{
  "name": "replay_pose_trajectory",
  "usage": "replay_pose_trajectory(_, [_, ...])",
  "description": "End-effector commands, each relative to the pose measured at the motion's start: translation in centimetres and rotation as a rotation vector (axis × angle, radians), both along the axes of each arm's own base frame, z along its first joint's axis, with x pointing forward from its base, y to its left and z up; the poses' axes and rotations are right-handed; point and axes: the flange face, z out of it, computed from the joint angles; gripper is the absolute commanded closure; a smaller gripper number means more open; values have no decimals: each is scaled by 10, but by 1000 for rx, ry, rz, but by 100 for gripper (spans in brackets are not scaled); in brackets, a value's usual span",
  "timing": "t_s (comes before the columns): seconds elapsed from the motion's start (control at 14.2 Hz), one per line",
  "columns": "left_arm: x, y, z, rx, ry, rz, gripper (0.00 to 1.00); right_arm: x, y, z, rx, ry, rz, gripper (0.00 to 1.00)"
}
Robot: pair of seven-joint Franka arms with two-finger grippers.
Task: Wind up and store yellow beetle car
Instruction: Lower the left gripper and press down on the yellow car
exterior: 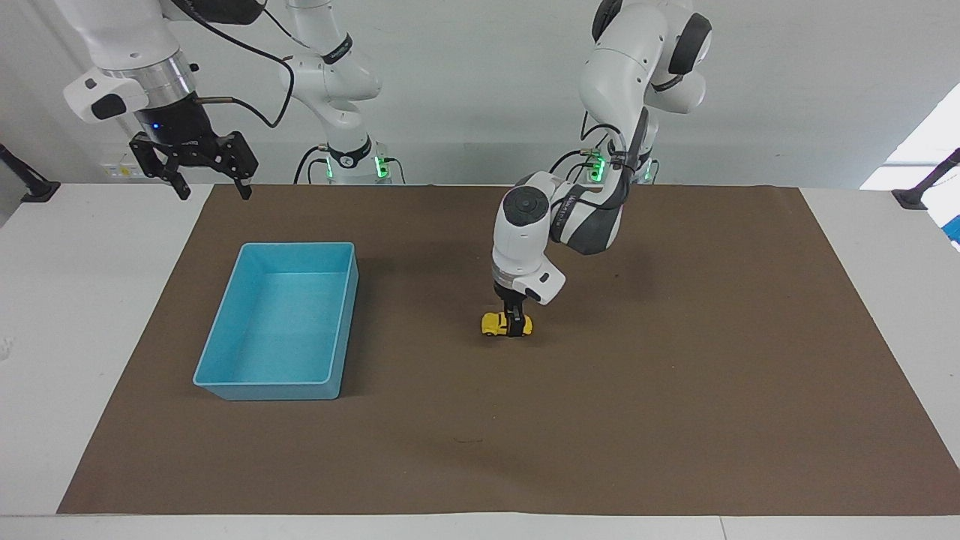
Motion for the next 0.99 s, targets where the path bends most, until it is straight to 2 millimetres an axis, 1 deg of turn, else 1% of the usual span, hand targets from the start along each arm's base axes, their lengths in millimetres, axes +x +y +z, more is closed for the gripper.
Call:
replay_pose_trajectory(0.0, [-4,1,-2,20,-9,7,37,1,1,2,1,-8,-19,0])
replay_pose_trajectory(0.07, [-4,1,-3,21,-8,7,45,2,1,1,1,-6,-19,0])
replay_pose_trajectory(0.14, [-4,1,-3,21,-8,7,54,2,2,2,1,-8,-18,0])
replay_pose_trajectory(0.28, [-3,2,-3,23,-8,8,66,2,2,2,1,-8,-18,0])
replay_pose_trajectory(0.35, [-3,2,-3,23,-8,8,68,2,2,2,1,-8,-18,0])
replay_pose_trajectory(0.49, [-2,5,-3,28,-2,11,68,2,2,2,1,-8,-18,0])
replay_pose_trajectory(0.78, [2,18,-10,43,10,15,68,2,2,2,1,-8,-18,0])
replay_pose_trajectory(0.92, [8,35,-15,76,4,14,68,2,2,2,1,-8,-18,0])
